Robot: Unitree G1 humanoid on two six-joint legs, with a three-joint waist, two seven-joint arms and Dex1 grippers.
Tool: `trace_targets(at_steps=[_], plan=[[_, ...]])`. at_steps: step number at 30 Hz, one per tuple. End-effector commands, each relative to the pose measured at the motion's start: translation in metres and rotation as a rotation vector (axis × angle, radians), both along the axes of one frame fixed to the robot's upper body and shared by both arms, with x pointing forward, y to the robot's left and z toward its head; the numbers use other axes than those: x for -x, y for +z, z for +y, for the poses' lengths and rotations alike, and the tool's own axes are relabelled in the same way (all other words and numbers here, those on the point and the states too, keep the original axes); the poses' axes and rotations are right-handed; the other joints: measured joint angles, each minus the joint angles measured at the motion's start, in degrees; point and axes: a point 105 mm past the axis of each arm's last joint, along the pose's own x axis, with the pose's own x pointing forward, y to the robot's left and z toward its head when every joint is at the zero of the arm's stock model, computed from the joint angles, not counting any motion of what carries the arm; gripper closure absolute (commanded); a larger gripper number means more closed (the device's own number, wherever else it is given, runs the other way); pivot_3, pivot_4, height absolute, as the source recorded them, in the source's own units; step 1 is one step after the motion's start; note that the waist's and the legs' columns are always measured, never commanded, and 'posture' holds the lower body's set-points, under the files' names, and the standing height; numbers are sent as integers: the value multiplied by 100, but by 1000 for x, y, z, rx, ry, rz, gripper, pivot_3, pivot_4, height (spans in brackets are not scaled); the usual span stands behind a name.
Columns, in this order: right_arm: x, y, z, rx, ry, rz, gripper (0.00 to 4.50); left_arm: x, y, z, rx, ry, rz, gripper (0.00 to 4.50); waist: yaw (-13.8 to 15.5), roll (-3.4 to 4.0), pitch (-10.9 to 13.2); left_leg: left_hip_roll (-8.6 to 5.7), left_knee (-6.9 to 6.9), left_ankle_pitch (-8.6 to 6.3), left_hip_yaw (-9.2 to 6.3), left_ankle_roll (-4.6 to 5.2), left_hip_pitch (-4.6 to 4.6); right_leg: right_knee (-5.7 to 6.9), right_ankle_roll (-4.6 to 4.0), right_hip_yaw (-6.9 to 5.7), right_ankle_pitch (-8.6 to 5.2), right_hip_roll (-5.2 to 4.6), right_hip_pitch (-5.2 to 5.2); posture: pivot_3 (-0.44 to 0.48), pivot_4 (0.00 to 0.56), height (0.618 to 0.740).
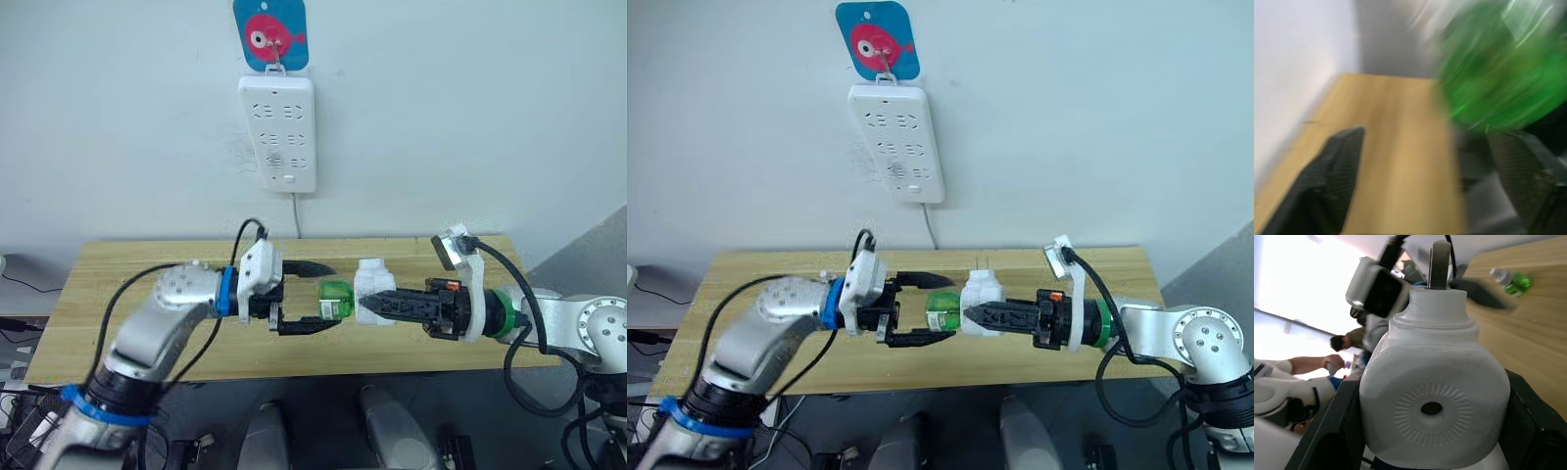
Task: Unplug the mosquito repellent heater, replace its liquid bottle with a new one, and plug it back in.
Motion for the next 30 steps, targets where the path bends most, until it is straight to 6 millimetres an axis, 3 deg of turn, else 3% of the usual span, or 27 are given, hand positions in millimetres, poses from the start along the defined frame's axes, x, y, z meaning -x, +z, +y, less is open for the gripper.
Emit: trace_targets(at_steps=[1, 8, 15, 18, 22, 24, 28, 29, 30], plan=[[8, 11, 3, -34, 35, -29, 1459, 14, 20, -5, 48, -15, -321, 0, 26, 0, 0, 0, 1, 0, 2, 0, -1, 0, 1, 3, 0, -1, 0, -224, 240, 740], [7, 11, 3, -32, 29, -31, 1459, 30, 35, -19, 146, -15, -439, 0, 108, 0, 0, -2, 11, 0, 14, 0, 0, 0, 7, 14, -3, -3, 2, -212, 237, 740], [5, 11, 3, -26, 15, -32, 1459, 43, 39, -18, 180, -18, -409, 0, 99, 0, 0, 0, 8, 0, 10, 0, 1, 3, 8, 10, -3, 0, 1, -218, 238, 740], [4, 10, 2, -23, 6, -31, 1459, 45, 38, -17, 178, -16, -394, 655, 98, 0, 0, -1, 8, 0, 11, 0, 1, 2, 9, 11, -3, -1, 1, -219, 239, 740], [4, 10, 2, -19, 2, -31, 1459, 45, 35, -16, 164, -31, -367, 1901, 96, 0, 0, -1, 10, 0, 11, 0, 1, 2, 9, 12, -4, -1, 1, -220, 239, 740], [4, 10, 1, -17, 2, -31, 1459, 45, 35, -16, 153, -53, -345, 2178, 96, 0, 0, -1, 10, 0, 12, 0, 1, 2, 9, 12, -4, -1, 1, -218, 239, 740], [5, 9, 1, -2, 9, -34, 1459, 49, 30, -17, 85, -140, -202, 2178, 90, 0, 0, 0, 9, 0, 11, 0, 1, 2, 9, 10, -4, 0, 1, -211, 239, 740], [5, 8, 0, 0, 12, -34, 1459, 48, 23, -16, 35, -147, -52, 2178, 90, 0, 0, 0, 9, 0, 11, 0, 1, 2, 9, 11, -4, 0, 1, -211, 239, 740], [6, 7, 0, 8, 23, -37, 1459, 41, 26, -12, 65, -119, 224, 2178, 79, 0, 0, 0, 9, 0, 9, 0, 1, 3, 9, 9, -4, 0, 1, -204, 236, 740]])
